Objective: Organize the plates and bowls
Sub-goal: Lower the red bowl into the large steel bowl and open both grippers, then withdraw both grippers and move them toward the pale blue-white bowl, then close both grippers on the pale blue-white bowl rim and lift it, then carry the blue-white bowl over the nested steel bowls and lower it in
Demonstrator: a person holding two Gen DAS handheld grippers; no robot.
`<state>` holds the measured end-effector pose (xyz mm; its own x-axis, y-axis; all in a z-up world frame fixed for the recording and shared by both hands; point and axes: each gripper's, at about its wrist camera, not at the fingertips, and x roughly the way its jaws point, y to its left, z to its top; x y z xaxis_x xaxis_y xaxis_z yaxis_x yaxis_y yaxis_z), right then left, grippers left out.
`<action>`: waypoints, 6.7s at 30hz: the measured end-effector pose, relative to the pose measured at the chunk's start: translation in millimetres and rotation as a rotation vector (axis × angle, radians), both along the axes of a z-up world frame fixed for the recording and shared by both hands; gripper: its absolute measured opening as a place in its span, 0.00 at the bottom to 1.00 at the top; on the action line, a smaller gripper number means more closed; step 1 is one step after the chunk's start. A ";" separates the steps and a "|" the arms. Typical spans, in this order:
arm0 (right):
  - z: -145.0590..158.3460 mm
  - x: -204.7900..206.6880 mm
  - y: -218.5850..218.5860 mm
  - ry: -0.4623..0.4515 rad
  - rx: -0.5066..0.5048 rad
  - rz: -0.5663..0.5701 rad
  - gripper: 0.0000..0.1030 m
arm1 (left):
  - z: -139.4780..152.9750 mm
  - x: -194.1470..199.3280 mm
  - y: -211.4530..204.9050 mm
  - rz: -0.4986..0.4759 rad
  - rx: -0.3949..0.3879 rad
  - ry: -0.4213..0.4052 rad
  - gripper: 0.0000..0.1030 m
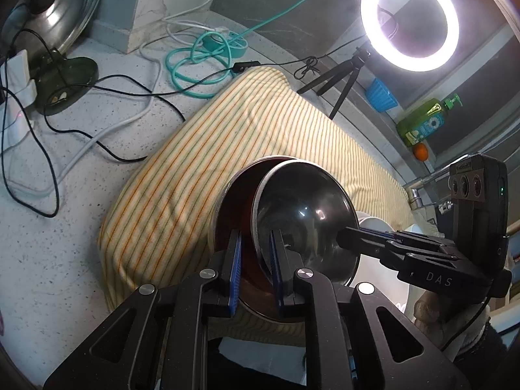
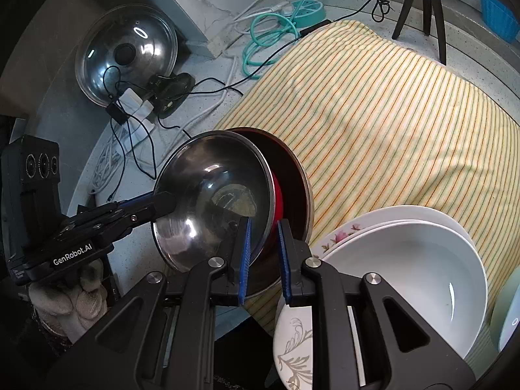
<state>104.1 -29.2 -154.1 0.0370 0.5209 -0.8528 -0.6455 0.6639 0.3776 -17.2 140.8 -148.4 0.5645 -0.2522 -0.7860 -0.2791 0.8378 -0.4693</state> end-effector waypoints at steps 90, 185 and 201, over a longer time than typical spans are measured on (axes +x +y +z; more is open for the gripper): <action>27.0 26.7 -354.0 -0.135 0.047 -0.715 0.87 | 33.5 105.6 -247.6 -0.533 0.148 -0.125 0.55; 28.3 6.4 -35.5 0.061 0.129 -0.188 0.15 | 34.2 6.7 -4.1 -0.121 -0.054 -0.054 0.19; -2.9 10.3 -9.7 0.120 0.066 -0.158 0.15 | 12.7 10.4 10.2 -0.104 -0.054 0.027 0.19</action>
<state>114.4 -38.9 -157.0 0.0230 0.5716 -0.8202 -0.4830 0.7247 0.4915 -6.8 151.0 -135.6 0.5121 -0.3506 -0.7841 -0.2045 0.8368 -0.5078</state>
